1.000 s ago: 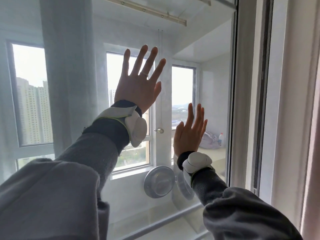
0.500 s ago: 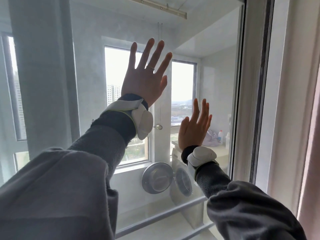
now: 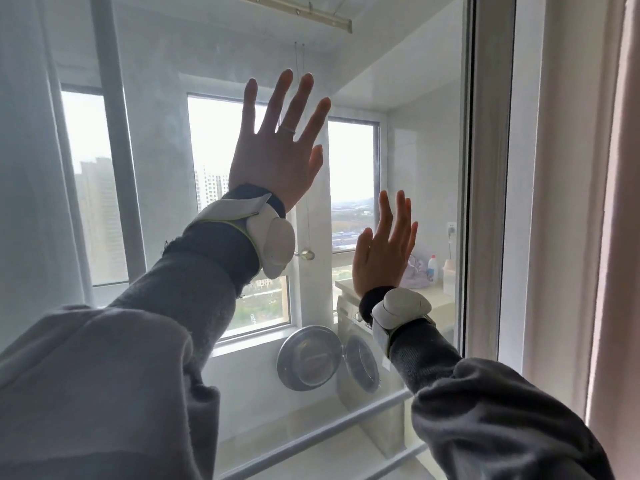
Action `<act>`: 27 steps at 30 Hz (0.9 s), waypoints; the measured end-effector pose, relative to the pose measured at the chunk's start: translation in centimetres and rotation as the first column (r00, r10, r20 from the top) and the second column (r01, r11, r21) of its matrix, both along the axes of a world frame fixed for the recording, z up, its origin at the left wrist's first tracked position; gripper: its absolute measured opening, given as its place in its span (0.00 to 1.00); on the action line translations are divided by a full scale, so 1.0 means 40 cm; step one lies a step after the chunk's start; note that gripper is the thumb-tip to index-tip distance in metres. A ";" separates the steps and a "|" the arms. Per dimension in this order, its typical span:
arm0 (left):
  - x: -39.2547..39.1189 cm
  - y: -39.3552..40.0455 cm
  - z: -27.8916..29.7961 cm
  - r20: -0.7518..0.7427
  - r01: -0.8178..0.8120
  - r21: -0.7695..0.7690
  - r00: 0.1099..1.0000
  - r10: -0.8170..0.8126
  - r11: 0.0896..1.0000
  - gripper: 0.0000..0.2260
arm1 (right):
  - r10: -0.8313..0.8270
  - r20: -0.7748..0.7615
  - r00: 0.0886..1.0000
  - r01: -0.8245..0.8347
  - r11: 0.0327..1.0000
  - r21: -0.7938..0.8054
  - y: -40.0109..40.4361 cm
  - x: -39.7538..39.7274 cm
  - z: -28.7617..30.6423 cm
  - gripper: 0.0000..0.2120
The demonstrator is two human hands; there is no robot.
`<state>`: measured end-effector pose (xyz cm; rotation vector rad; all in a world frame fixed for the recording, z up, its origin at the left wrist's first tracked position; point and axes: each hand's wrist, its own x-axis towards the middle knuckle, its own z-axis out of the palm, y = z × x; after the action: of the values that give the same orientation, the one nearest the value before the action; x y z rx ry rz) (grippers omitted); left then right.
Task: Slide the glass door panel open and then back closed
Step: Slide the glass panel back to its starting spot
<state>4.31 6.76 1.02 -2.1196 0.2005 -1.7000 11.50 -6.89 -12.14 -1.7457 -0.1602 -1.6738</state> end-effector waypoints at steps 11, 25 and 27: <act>0.036 -0.062 0.000 0.030 -0.024 0.006 0.999 0.024 1.000 0.26 | 0.038 -0.014 0.999 -0.038 0.999 -0.001 -0.060 0.024 0.004 0.33; 0.048 -0.157 0.005 -0.037 -0.036 -0.036 0.999 0.035 0.999 0.33 | 0.026 -0.033 0.999 -0.027 0.999 -0.037 -0.151 0.062 0.005 0.28; 0.052 -0.170 0.005 -0.046 -0.028 -0.037 0.999 0.026 0.999 0.33 | 0.029 -0.032 0.999 -0.030 0.999 -0.038 -0.164 0.067 0.005 0.30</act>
<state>6.40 -0.04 1.23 -2.1795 0.1539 -1.6541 14.17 -13.46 -11.96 -1.7889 -0.2041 -1.6306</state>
